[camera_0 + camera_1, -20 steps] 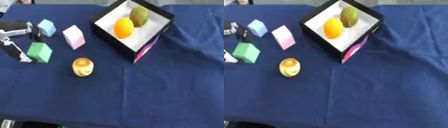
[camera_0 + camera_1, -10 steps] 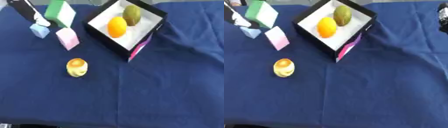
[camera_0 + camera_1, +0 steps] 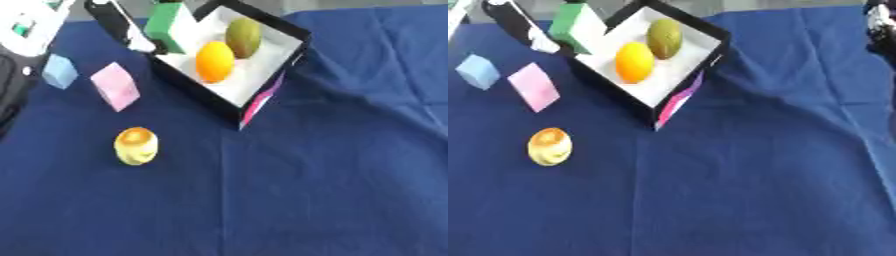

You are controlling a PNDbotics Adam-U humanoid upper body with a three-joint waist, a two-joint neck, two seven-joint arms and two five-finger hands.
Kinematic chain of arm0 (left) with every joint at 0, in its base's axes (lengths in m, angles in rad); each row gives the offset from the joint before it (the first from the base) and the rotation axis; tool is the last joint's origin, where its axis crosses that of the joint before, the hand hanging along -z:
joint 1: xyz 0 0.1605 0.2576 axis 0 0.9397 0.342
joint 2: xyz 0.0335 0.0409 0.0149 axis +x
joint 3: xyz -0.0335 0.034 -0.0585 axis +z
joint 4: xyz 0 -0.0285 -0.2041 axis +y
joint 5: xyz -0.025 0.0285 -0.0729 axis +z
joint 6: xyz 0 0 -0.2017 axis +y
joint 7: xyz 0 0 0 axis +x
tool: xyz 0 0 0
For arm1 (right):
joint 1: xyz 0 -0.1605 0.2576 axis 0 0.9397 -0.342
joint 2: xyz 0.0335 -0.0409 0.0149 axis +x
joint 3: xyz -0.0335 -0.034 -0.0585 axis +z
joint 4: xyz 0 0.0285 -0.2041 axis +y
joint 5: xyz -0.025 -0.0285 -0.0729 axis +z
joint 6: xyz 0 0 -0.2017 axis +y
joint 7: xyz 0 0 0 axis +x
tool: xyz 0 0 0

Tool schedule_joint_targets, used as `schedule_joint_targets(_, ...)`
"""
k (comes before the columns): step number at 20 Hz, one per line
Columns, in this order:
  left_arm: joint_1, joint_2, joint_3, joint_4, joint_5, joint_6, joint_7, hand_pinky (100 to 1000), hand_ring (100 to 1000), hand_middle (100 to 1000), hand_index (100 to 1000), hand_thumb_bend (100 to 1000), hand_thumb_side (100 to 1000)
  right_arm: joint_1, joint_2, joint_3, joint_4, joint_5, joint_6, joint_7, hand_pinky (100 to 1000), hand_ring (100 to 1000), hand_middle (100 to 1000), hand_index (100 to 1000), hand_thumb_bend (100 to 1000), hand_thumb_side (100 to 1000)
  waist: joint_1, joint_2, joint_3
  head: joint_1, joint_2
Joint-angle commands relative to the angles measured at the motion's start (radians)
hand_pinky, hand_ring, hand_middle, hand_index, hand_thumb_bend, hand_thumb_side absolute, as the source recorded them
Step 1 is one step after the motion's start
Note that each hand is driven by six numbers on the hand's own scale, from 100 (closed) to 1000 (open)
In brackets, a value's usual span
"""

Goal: Pick up objects on the table and place them in the box.

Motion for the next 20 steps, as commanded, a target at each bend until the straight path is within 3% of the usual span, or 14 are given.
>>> schedule_joint_targets(1,-0.049,-0.024,0.033,0.057,-0.084,-0.017,0.031,653,603,536,635,534,100,-0.037,-0.004,0.004,-0.027,-0.007,0.002,0.01,767,762,688,792,272,426,-0.003,-0.012,-0.017,0.023,-0.02)
schedule_joint_targets(6,-0.076,-0.074,0.077,0.159,-0.214,-0.039,0.1,658,607,539,639,537,100,-0.067,0.012,0.018,-0.033,-0.007,0.009,0.019,767,762,688,790,273,427,0.002,-0.001,-0.05,0.041,-0.025)
schedule_joint_targets(12,-0.076,-0.117,0.1,0.239,-0.338,-0.067,0.217,702,648,577,682,548,100,-0.072,0.017,0.021,-0.035,-0.006,0.012,0.015,766,762,687,790,275,427,-0.001,0.005,-0.054,0.034,-0.02)
schedule_joint_targets(17,-0.067,-0.161,0.11,0.286,-0.476,-0.07,0.32,746,696,624,732,634,100,-0.077,0.028,0.027,-0.039,-0.008,0.014,0.019,767,762,687,791,274,425,-0.011,0.006,-0.057,0.05,-0.033)
schedule_joint_targets(18,-0.065,-0.166,0.113,0.29,-0.499,-0.069,0.343,805,765,708,822,696,100,-0.077,0.03,0.028,-0.039,-0.009,0.015,0.019,767,762,687,790,275,426,-0.014,0.006,-0.057,0.051,-0.033)
schedule_joint_targets(19,-0.063,-0.17,0.115,0.292,-0.522,-0.065,0.37,821,789,739,848,707,100,-0.076,0.032,0.028,-0.039,-0.01,0.015,0.019,767,762,687,790,275,426,-0.016,0.007,-0.058,0.052,-0.034)
schedule_joint_targets(20,-0.061,-0.172,0.118,0.295,-0.541,-0.061,0.396,859,844,806,905,727,242,-0.074,0.033,0.028,-0.039,-0.01,0.016,0.019,767,762,687,791,275,427,-0.018,0.007,-0.057,0.052,-0.036)
